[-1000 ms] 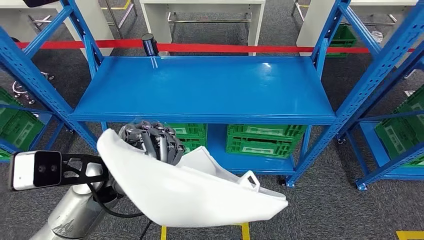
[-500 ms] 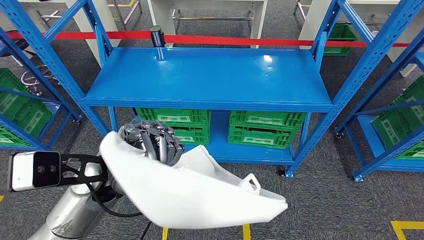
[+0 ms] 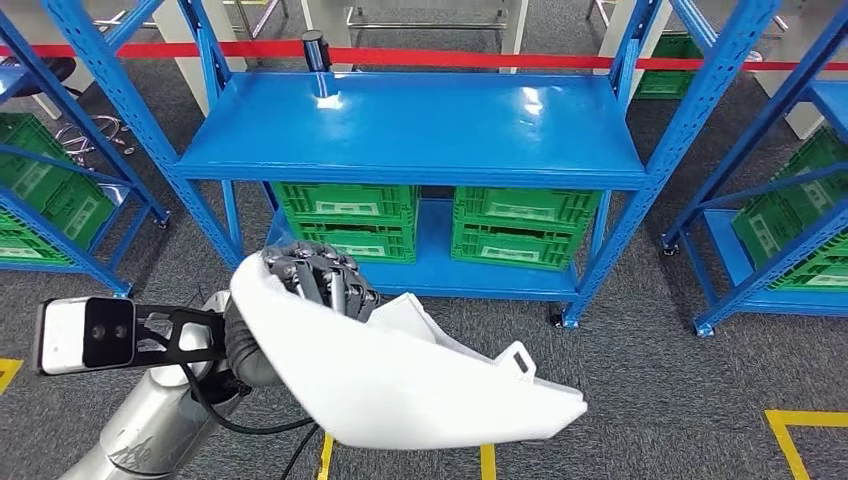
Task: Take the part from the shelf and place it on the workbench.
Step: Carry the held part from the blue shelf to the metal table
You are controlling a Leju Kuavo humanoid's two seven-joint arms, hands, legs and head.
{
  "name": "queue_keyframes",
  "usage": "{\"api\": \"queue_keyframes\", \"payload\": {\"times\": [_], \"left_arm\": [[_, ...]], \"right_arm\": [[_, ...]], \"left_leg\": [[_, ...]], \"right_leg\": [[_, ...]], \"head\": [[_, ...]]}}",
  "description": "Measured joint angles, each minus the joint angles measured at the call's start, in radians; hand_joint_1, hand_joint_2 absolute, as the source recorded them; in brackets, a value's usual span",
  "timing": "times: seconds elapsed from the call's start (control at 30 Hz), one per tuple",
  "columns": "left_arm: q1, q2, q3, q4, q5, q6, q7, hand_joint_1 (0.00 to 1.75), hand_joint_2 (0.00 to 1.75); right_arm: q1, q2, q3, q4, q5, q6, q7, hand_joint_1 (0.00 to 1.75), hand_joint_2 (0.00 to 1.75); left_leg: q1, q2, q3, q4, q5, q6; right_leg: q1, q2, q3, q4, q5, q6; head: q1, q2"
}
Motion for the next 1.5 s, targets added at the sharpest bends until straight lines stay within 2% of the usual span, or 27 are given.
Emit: {"api": "queue_keyframes", "payload": {"times": [0.07, 0.13, 0.17, 0.2, 0.23, 0.3, 0.37, 0.43, 0.5, 0.53, 0.63, 0.67, 0.7, 0.73, 0.8, 0.83, 0.9, 0.97, 1.0, 1.03, 1.07, 1.13, 1.17, 1.2, 1.27, 1.47, 1.5], "left_arm": [[0.000, 0.000, -0.001, 0.004, 0.001, 0.000, 0.007, 1.66, 1.75], [-0.001, -0.001, -0.004, 0.008, 0.001, 0.000, 0.013, 1.66, 1.75], [-0.001, -0.002, -0.006, 0.010, 0.002, -0.001, 0.015, 1.66, 1.75], [-0.001, -0.003, -0.009, 0.013, 0.002, -0.002, 0.018, 1.66, 1.75], [-0.002, -0.004, -0.013, 0.014, 0.003, -0.002, 0.019, 1.66, 1.75], [-0.007, -0.006, -0.019, 0.015, 0.009, -0.001, 0.021, 1.66, 1.75], [-0.017, -0.008, -0.023, 0.015, 0.017, 0.006, 0.020, 1.66, 1.75], [-0.024, -0.007, -0.023, 0.014, 0.024, 0.013, 0.019, 1.66, 1.75], [-0.025, -0.005, -0.023, 0.014, 0.028, 0.015, 0.019, 1.66, 1.75], [-0.025, -0.004, -0.023, 0.013, 0.031, 0.016, 0.020, 1.66, 1.75], [-0.020, -0.002, -0.023, 0.011, 0.041, 0.015, 0.026, 1.66, 1.75], [-0.018, -0.002, -0.023, 0.011, 0.043, 0.015, 0.028, 1.66, 1.75], [-0.015, -0.001, -0.024, 0.011, 0.044, 0.015, 0.030, 1.66, 1.75], [-0.014, 0.000, -0.024, 0.011, 0.046, 0.016, 0.030, 1.66, 1.75], [-0.012, 0.002, -0.023, 0.012, 0.048, 0.021, 0.031, 1.66, 1.75], [-0.012, 0.003, -0.021, 0.011, 0.048, 0.023, 0.031, 1.66, 1.75], [-0.010, 0.006, -0.018, 0.010, 0.044, 0.023, 0.031, 1.66, 1.75], [-0.009, 0.008, -0.018, 0.009, 0.035, 0.016, 0.031, 1.66, 1.75], [-0.008, 0.009, -0.019, 0.008, 0.030, 0.012, 0.031, 1.66, 1.75], [-0.008, 0.010, -0.020, 0.008, 0.026, 0.009, 0.032, 1.66, 1.75], [-0.008, 0.011, -0.021, 0.008, 0.023, 0.007, 0.033, 1.66, 1.75], [-0.008, 0.011, -0.023, 0.007, 0.022, 0.002, 0.034, 1.66, 1.75], [-0.008, 0.011, -0.025, 0.007, 0.022, 0.000, 0.034, 1.66, 1.75], [-0.008, 0.011, -0.027, 0.007, 0.022, -0.002, 0.034, 1.66, 1.75], [-0.008, 0.011, -0.030, 0.007, 0.022, -0.003, 0.034, 1.66, 1.75], [-0.009, 0.011, -0.031, 0.008, 0.022, -0.003, 0.034, 1.66, 1.75], [-0.010, 0.010, -0.032, 0.008, 0.022, -0.004, 0.034, 1.66, 1.75]], "right_arm": [[0.000, 0.001, 0.000, -0.001, -0.006, -0.007, -0.001, 0.00, 0.00], [0.001, 0.002, 0.000, -0.002, -0.014, -0.014, -0.002, 0.00, 0.00], [0.002, 0.003, 0.000, -0.004, -0.018, -0.017, -0.002, 0.00, 0.00], [0.004, 0.003, 0.000, -0.007, -0.023, -0.019, -0.003, 0.00, 0.00], [0.006, 0.004, -0.001, -0.011, -0.027, -0.022, -0.003, 0.00, 0.00], [0.011, 0.005, 0.000, -0.026, -0.032, -0.033, -0.003, 0.00, 0.00], [0.018, 0.000, 0.000, -0.052, -0.037, -0.062, -0.003, 0.00, 0.00], [0.028, -0.014, 0.000, -0.085, -0.047, -0.090, -0.009, 0.00, 0.00], [0.038, -0.034, 0.002, -0.121, -0.060, -0.111, -0.022, 0.00, 0.00], [0.044, -0.044, 0.005, -0.143, -0.066, -0.127, -0.028, 0.00, 0.00], [0.064, -0.085, 0.021, -0.211, -0.078, -0.187, -0.028, 0.00, 0.00], [0.071, -0.100, 0.028, -0.236, -0.081, -0.208, -0.024, 0.00, 0.00], [0.077, -0.113, 0.035, -0.260, -0.085, -0.228, -0.020, 0.00, 0.00], [0.082, -0.126, 0.043, -0.285, -0.087, -0.252, -0.017, 0.00, 0.00], [0.090, -0.153, 0.063, -0.340, -0.083, -0.311, -0.016, 0.00, 0.00], [0.091, -0.164, 0.075, -0.365, -0.080, -0.339, -0.017, 0.00, 0.00], [0.087, -0.183, 0.106, -0.405, -0.087, -0.353, -0.023, 0.00, 0.00], [0.082, -0.193, 0.134, -0.416, -0.122, -0.304, -0.052, 0.00, 0.00], [0.078, -0.195, 0.145, -0.415, -0.141, -0.274, -0.078, 0.00, 0.00], [0.073, -0.194, 0.154, -0.409, -0.158, -0.250, -0.107, 0.00, 0.00], [0.067, -0.192, 0.160, -0.398, -0.170, -0.232, -0.137, 0.00, 0.00], [0.051, -0.185, 0.172, -0.372, -0.181, -0.206, -0.191, 0.00, 0.00], [0.044, -0.181, 0.178, -0.357, -0.183, -0.195, -0.213, 0.00, 0.00], [0.039, -0.177, 0.183, -0.343, -0.185, -0.185, -0.229, 0.00, 0.00], [0.033, -0.173, 0.187, -0.327, -0.188, -0.171, -0.244, 0.00, 0.00], [0.031, -0.172, 0.188, -0.322, -0.190, -0.166, -0.249, 0.00, 0.00], [0.028, -0.169, 0.190, -0.311, -0.191, -0.158, -0.254, 0.00, 0.00]], "left_leg": [[0.005, 0.000, -0.021, 0.072, -0.086, -0.012], [0.007, 0.000, -0.044, 0.198, -0.183, -0.019], [0.008, 0.000, -0.047, 0.250, -0.201, -0.020], [0.008, 0.000, -0.037, 0.274, -0.198, -0.018], [0.008, 0.000, -0.010, 0.264, -0.178, -0.013], [0.001, 0.000, 0.091, 0.147, -0.146, 0.007], [-0.010, 0.000, 0.184, 0.013, -0.158, 0.029], [-0.022, 0.000, 0.207, -0.036, -0.165, 0.040], [-0.021, 0.001, 0.199, -0.055, -0.136, 0.050], [-0.020, 0.003, 0.191, -0.065, -0.119, 0.055], [-0.018, 0.002, 0.151, -0.075, -0.072, 0.062], [-0.018, 0.001, 0.132, -0.072, -0.058, 0.061], [-0.017, 0.001, 0.112, -0.069, -0.045, 0.059], [-0.016, 0.001, 0.091, -0.065, -0.033, 0.057], [-0.013, 0.001, 0.051, -0.047, -0.014, 0.048], [-0.014, 0.001, 0.032, -0.034, -0.008, 0.043], [-0.015, 0.002, 0.009, -0.013, 0.004, 0.031], [-0.013, 0.002, 0.002, -0.007, 0.017, 0.021], [-0.010, 0.001, -0.002, -0.002, 0.011, 0.015], [-0.007, 0.000, -0.008, 0.014, -0.013, 0.009], [-0.004, 0.000, -0.017, 0.047, -0.055, 0.002], [0.002, 0.000, -0.041, 0.162, -0.162, -0.010], [0.004, 0.000, -0.049, 0.224, -0.195, -0.013], [0.005, 0.000, -0.051, 0.270, -0.209, -0.014], [0.006, 0.000, -0.046, 0.306, -0.204, -0.014], [0.006, 0.000, -0.037, 0.303, -0.193, -0.013], [0.005, 0.000, -0.007, 0.271, -0.176, -0.009]], "right_leg": [[-0.001, -0.004, -0.018, 0.000, 0.021, -0.016], [0.001, -0.005, -0.041, 0.001, 0.044, -0.020], [0.003, -0.006, -0.054, 0.002, 0.055, -0.020], [0.006, -0.006, -0.068, 0.002, 0.066, -0.019], [0.009, -0.006, -0.081, 0.003, 0.077, -0.019], [0.012, -0.005, -0.101, 0.003, 0.096, -0.017], [0.011, -0.006, -0.109, 0.001, 0.113, -0.008], [0.004, -0.008, -0.111, -0.005, 0.130, 0.008], [0.001, -0.007, -0.117, -0.003, 0.132, 0.015], [0.003, -0.006, -0.126, 0.014, 0.110, 0.012], [0.005, -0.003, -0.172, 0.166, -0.014, -0.003], [0.005, -0.003, -0.181, 0.223, -0.037, 0.002], [0.003, -0.003, -0.179, 0.259, -0.039, 0.012], [0.001, -0.003, -0.162, 0.262, -0.023, 0.026], [-0.006, -0.002, -0.080, 0.170, 0.012, 0.049], [-0.006, -0.001, -0.029, 0.096, 0.008, 0.050], [-0.002, 0.004, 0.023, 0.006, -0.017, 0.037], [0.002, 0.005, 0.016, 0.000, -0.018, 0.017], [0.002, 0.003, 0.010, 0.000, -0.010, 0.007], [0.000, 0.000, 0.003, 0.000, -0.001, -0.002], [-0.001, -0.003, -0.008, -0.001, 0.011, -0.010], [0.000, -0.004, -0.032, 0.000, 0.035, -0.016], [0.001, -0.004, -0.046, 0.001, 0.048, -0.015], [0.002, -0.004, -0.059, 0.002, 0.059, -0.014], [0.003, -0.004, -0.075, 0.002, 0.072, -0.013], [0.004, -0.004, -0.081, 0.002, 0.076, -0.013], [0.005, -0.004, -0.089, 0.002, 0.083, -0.012]], "head": [[-0.002, 0.000], [-0.004, 0.000], [-0.004, 0.000], [-0.004, 0.000], [-0.004, 0.000], [-0.003, 0.000], [-0.002, 0.000], [-0.004, 0.000], [-0.007, 0.000], [-0.006, 0.000], [0.002, 0.000], [0.003, 0.000], [0.004, 0.000], [0.005, 0.000], [0.007, 0.000], [0.008, 0.000], [0.007, 0.000], [0.004, 0.000], [0.004, 0.000], [0.003, 0.000], [0.002, 0.000], [0.000, 0.000], [0.000, 0.000], [0.000, 0.000], [0.000, 0.000], [0.000, 0.000], [0.000, 0.000]]}}
